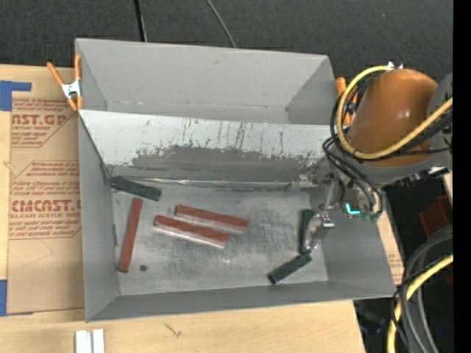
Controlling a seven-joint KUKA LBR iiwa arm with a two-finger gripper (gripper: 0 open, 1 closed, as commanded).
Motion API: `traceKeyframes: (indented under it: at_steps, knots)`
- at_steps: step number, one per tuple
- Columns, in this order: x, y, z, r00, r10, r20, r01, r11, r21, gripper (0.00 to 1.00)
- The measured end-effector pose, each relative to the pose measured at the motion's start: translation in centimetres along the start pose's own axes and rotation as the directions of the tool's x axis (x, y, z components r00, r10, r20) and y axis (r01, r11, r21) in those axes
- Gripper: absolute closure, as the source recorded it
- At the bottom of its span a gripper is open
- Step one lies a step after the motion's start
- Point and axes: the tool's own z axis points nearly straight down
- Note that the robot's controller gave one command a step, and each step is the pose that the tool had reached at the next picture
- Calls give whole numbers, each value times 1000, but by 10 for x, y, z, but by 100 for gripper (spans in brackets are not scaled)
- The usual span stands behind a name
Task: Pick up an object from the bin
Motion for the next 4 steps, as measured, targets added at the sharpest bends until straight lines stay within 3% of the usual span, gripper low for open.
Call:
traceKeyframes:
  at_steps: [1, 2, 3, 4]
  knots:
    - [-2, 0, -3, 1000, -1, 7, 1, 1000, 1, 0]
    - [3, -21, 31, 991, -133, 17, 133, 991, 3, 0]
    - [6, -33, 55, 982, -187, 13, 187, 982, 6, 0]
    - [19, -39, 127, 956, -293, 5, 293, 956, 2, 100]
